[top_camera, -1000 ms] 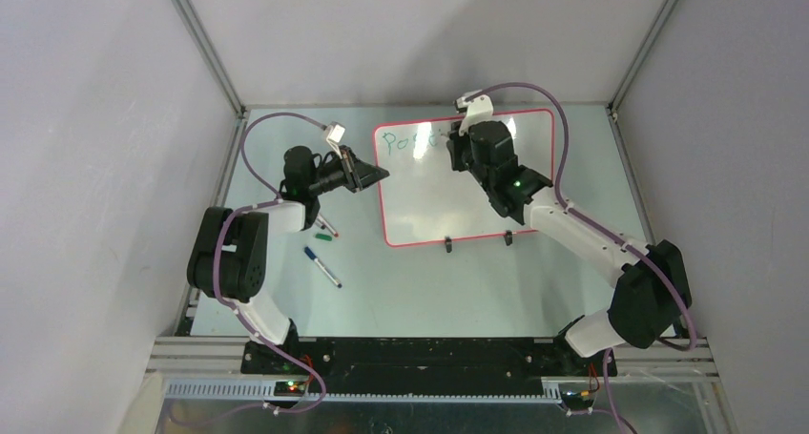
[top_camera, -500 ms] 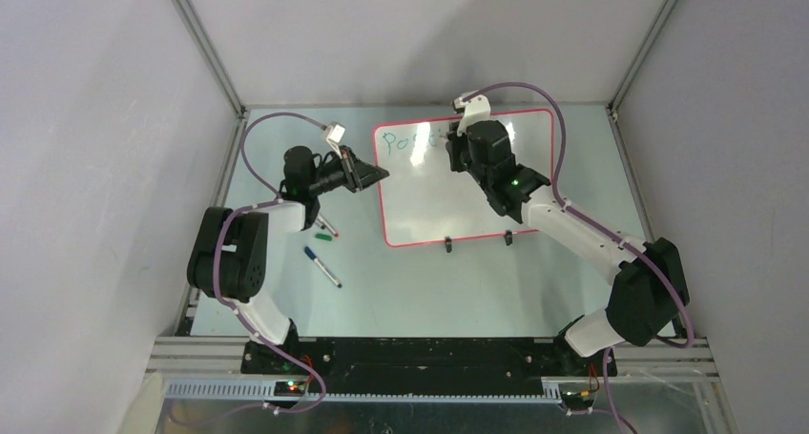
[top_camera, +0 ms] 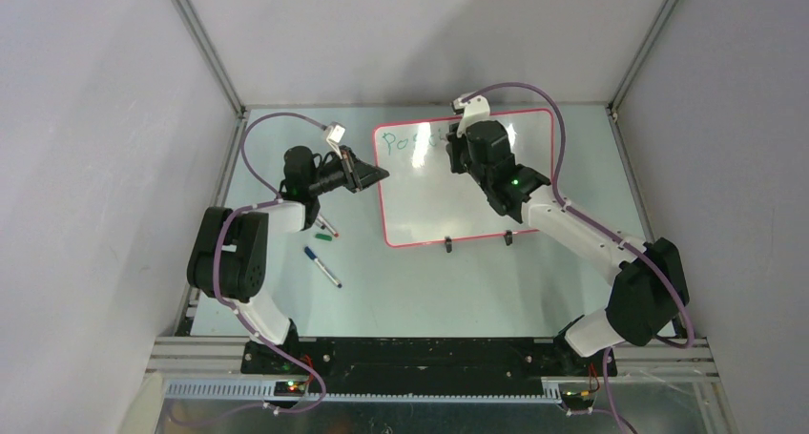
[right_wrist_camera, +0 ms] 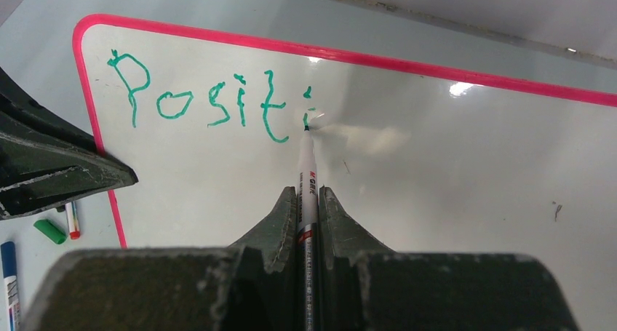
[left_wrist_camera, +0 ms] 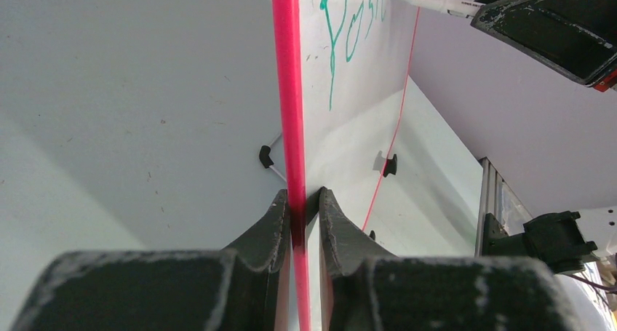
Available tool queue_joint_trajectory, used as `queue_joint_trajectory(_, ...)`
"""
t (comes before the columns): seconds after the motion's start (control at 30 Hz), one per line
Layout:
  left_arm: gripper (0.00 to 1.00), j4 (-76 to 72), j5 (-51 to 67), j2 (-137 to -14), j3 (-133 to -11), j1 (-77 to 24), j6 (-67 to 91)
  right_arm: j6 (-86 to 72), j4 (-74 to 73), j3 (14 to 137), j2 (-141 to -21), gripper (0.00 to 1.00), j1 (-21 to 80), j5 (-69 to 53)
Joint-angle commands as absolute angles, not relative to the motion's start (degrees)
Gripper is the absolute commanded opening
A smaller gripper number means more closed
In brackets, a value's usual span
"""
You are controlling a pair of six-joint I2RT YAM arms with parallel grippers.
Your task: Write a sentence on the whiteboard
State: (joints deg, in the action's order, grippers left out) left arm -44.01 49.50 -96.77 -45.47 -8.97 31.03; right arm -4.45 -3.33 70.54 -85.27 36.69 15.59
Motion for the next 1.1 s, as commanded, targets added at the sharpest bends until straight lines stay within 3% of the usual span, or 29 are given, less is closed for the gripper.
queue_joint_trajectory(0.0,0.0,-45.5,47.7,-96.3,-47.6,-8.7,26.8,-4.7,-5.0,72.2,-85.0,0.0,36.9,16.4)
queue_joint_trajectory(0.8,0.0,-44.8,48.3,-96.7,-48.3,-8.8,26.9,-4.7,-5.2,71.5,-80.2,0.0,37.7,16.0)
queue_joint_trajectory(0.93,0.07,-43.0,47.8,-95.6,-48.0,-8.7,25.5,-4.8,-5.2,71.5,-78.3,0.0,37.7,15.2)
queue_joint_trajectory(1.07,0.21,-39.3,47.4,-95.6,-49.2,-8.7,23.6,-5.1,-5.8,71.5,-77.4,0.0,37.6,15.0)
